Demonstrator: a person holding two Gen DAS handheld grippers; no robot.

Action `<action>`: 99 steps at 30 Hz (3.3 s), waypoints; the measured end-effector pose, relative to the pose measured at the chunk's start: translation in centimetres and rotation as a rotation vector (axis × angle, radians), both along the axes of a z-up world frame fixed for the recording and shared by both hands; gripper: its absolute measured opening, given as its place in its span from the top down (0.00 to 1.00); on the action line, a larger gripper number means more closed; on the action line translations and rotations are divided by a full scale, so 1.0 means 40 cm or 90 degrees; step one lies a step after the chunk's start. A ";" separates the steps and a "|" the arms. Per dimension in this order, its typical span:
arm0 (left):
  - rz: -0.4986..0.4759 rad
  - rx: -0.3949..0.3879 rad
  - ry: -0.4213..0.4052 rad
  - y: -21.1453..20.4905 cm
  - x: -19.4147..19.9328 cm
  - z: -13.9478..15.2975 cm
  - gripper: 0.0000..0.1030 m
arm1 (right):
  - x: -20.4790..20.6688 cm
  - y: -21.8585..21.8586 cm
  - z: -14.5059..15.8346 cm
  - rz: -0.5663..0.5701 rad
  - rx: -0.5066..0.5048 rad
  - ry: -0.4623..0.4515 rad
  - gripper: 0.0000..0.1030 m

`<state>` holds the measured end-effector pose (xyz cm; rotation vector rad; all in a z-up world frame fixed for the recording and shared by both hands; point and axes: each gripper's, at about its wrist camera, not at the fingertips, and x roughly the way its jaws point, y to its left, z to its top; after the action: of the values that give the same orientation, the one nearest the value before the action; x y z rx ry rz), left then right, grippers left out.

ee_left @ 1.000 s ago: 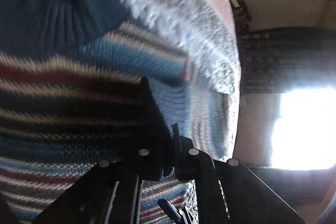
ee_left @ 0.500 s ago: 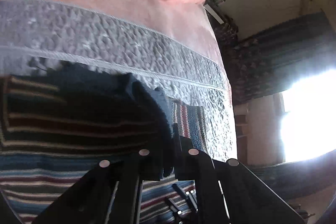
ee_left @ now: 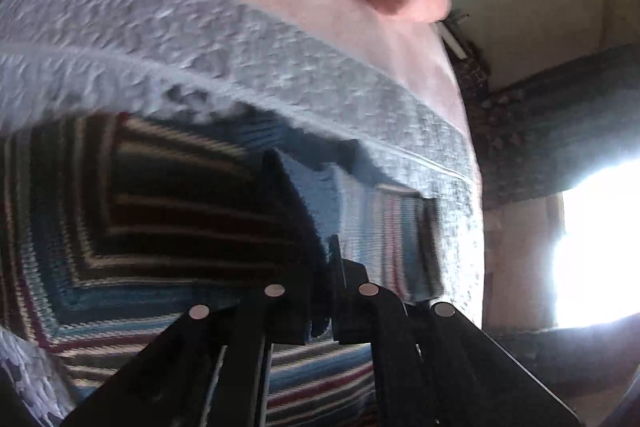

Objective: Fold small clothes
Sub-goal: 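Move the left tool to the other sleeve cuff and grasp it, then lift the sleeve with the left tool, fold it across the body, release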

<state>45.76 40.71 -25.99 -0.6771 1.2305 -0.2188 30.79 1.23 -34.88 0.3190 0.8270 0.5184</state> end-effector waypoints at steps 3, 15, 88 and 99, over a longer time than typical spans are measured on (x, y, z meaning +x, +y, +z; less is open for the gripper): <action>0.023 0.006 0.025 0.057 -0.012 -0.065 0.94 | 0.003 -0.001 -0.004 0.000 0.002 0.004 0.46; 0.044 0.159 0.030 0.089 -0.035 -0.145 0.80 | 0.009 0.002 -0.018 0.002 0.000 0.013 0.46; 0.249 0.127 -0.321 0.544 -0.364 0.268 0.90 | -0.095 0.394 0.156 0.184 0.011 0.101 0.39; 0.085 0.105 -0.238 0.213 -0.206 0.039 0.90 | 0.076 0.348 0.143 0.163 0.077 0.177 0.31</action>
<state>37.53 49.23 -24.44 -0.5437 0.8316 -0.1242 33.84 15.15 -29.16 0.4055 1.1163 0.7763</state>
